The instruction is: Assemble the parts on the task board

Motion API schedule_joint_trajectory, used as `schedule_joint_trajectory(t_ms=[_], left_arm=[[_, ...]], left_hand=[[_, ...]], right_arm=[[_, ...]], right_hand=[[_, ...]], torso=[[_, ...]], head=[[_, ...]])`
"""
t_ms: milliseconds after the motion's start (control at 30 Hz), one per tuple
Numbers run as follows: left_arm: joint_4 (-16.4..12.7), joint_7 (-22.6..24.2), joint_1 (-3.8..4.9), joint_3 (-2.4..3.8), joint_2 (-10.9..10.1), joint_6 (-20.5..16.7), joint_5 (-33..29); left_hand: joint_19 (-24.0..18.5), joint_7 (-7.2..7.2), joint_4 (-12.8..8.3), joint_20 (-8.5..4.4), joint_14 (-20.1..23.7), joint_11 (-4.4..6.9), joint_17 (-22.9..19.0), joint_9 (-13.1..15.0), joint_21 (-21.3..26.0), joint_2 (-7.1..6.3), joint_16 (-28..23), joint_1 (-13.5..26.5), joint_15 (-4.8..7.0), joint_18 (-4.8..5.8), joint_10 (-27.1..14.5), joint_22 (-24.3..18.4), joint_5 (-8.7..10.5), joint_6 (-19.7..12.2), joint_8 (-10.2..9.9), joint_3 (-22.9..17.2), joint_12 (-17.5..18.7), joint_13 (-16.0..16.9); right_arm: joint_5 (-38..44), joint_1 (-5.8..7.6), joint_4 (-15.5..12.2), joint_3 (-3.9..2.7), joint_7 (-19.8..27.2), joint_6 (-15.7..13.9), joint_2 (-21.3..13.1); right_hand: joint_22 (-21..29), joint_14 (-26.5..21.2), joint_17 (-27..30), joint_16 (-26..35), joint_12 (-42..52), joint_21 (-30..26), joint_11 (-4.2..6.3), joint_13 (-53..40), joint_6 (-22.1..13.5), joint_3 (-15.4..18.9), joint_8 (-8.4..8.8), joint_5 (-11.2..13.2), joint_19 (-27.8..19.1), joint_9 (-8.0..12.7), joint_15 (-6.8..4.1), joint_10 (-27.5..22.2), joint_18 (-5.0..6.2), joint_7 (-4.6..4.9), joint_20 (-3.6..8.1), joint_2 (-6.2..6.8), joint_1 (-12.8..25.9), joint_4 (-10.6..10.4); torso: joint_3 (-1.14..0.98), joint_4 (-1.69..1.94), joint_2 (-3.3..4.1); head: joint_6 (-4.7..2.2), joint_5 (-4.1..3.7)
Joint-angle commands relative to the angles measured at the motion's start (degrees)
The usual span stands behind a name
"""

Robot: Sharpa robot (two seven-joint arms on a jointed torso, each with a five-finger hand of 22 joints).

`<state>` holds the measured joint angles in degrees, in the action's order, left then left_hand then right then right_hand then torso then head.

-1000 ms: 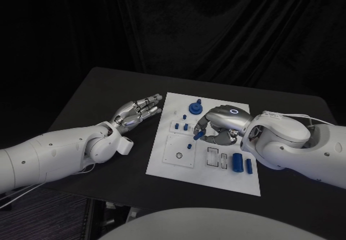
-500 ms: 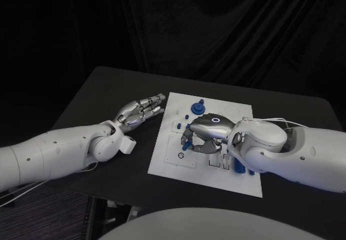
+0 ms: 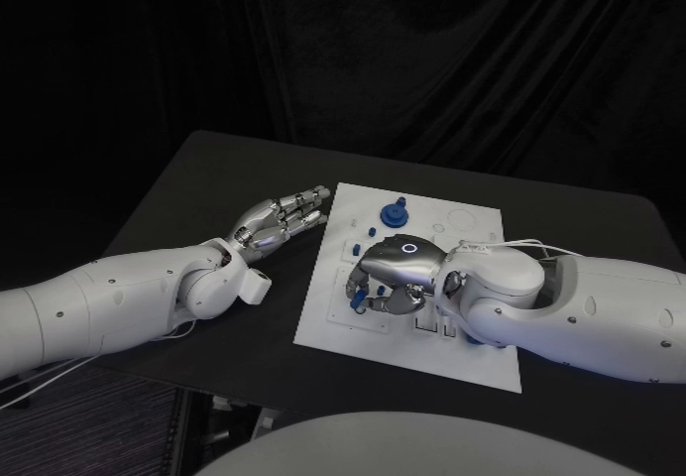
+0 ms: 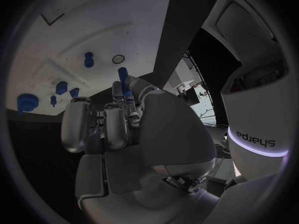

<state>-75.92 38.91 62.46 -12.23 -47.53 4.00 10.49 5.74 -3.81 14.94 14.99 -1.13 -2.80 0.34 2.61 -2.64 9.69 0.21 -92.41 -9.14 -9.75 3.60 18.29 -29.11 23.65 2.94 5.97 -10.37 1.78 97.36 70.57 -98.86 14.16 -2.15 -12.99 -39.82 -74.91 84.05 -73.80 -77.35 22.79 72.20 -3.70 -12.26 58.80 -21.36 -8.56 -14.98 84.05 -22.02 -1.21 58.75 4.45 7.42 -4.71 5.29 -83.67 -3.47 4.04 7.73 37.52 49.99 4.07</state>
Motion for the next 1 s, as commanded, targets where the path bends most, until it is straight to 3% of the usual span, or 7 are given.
schedule_joint_trajectory(t_ms=[33, 200, 433, 633, 1000], left_arm=[[0.0, 3.9, -0.13, 0.05, 0.2, 0.7, -0.3], [0.1, 3.9, -0.14, 0.05, 0.3, 0.8, -0.3], [0.2, 3.9, -0.19, 0.05, 0.3, 0.9, -0.3], [0.2, 3.8, -0.25, 0.05, 0.3, 1.0, -0.3], [0.3, 3.8, -0.32, 0.05, 0.4, 1.0, -0.3]], left_hand=[[0.0, -0.25, -0.2, 0.34, 0.1, -0.29, 0.0, 0.0, -0.1, 0.23, 0.2, 0.1, -0.37, -0.20, -0.2, -0.1, 0.20, -0.1, -0.1, -0.3, 0.2, -0.1], [0.0, -0.25, -0.2, 0.33, 0.1, -0.30, 0.0, 0.0, -0.1, 0.22, 0.2, 0.1, -0.33, -0.21, -0.2, -0.1, 0.31, -0.2, -0.1, -0.3, 0.2, -0.1], [0.0, -0.25, -0.2, 0.33, 0.1, -0.31, 0.0, 0.0, -0.1, 0.22, 0.2, 0.1, -0.31, -0.22, -0.2, -0.1, 0.41, -0.2, -0.1, -0.3, 0.3, -0.1], [0.0, -0.25, -0.2, 0.33, 0.1, -0.31, 0.0, 0.0, -0.1, 0.22, 0.2, 0.1, -0.31, -0.22, -0.2, -0.1, 0.41, -0.2, -0.1, -0.3, 0.3, -0.1], [0.0, -0.24, -0.2, 0.33, 0.1, -0.33, 0.0, 0.0, -0.1, 0.23, 0.2, 0.0, -0.29, -0.24, -0.3, -0.2, 0.54, -0.3, -0.1, -0.3, 0.3, -0.1]], right_arm=[[1.7, -0.40, 0.2, -0.02, 0.7, 0.3, 0.2], [2.7, -0.83, 0.5, -0.02, 0.9, -0.1, 0.5], [4.5, -1.01, 0.7, -0.02, 1.0, -0.9, 0.4], [5.8, -1.03, 0.6, -0.02, 0.9, -1.4, 0.2], [7.7, -1.04, 0.6, -0.01, 0.7, -0.3, -0.1]], right_hand=[[-10.3, 2.1, -0.1, 0.0, -0.4, 0.1, -0.07, 0.1, 0.6, -0.3, -0.42, -0.3, 0.0, -0.2, 0.46, 0.4, -0.82, -0.14, -0.43, -0.07, 0.5, 0.1], [-10.3, 2.1, -0.1, 0.0, -0.5, 0.0, -0.05, 0.1, 0.6, -0.4, -0.42, -0.3, 0.0, -0.3, 0.45, 0.4, -0.81, -0.16, -0.43, -0.04, 0.5, 0.1], [-10.3, 2.1, -0.1, -0.1, -0.7, 0.1, 0.02, 0.2, 0.8, -0.6, -0.39, -0.7, 0.0, -0.4, 0.38, 0.8, -0.81, -0.20, -0.41, 0.08, 0.3, 0.4], [-10.3, 2.1, -0.2, -0.1, -1.0, 0.2, 0.09, 0.3, 1.2, -0.7, -0.45, -1.1, 0.0, -0.6, 0.33, 1.3, -0.81, -0.26, -0.39, 0.17, 0.3, 0.7], [-10.3, 2.1, -0.1, -0.1, -1.1, 0.2, 0.12, 0.3, 1.4, -0.8, -0.48, -1.3, 0.0, -0.7, 0.31, 1.5, -0.81, -0.28, -0.38, 0.18, 0.3, 0.8]], torso=[[-0.04, -0.08, 0.07], [-0.14, 0.00, 0.10], [-0.11, 0.04, 0.01], [-0.15, -0.13, -0.02], [-0.17, -0.11, -0.03]], head=[[0.01, 0.05], [0.01, 0.09], [0.01, 0.03], [0.01, 0.19], [0.01, 0.11]])
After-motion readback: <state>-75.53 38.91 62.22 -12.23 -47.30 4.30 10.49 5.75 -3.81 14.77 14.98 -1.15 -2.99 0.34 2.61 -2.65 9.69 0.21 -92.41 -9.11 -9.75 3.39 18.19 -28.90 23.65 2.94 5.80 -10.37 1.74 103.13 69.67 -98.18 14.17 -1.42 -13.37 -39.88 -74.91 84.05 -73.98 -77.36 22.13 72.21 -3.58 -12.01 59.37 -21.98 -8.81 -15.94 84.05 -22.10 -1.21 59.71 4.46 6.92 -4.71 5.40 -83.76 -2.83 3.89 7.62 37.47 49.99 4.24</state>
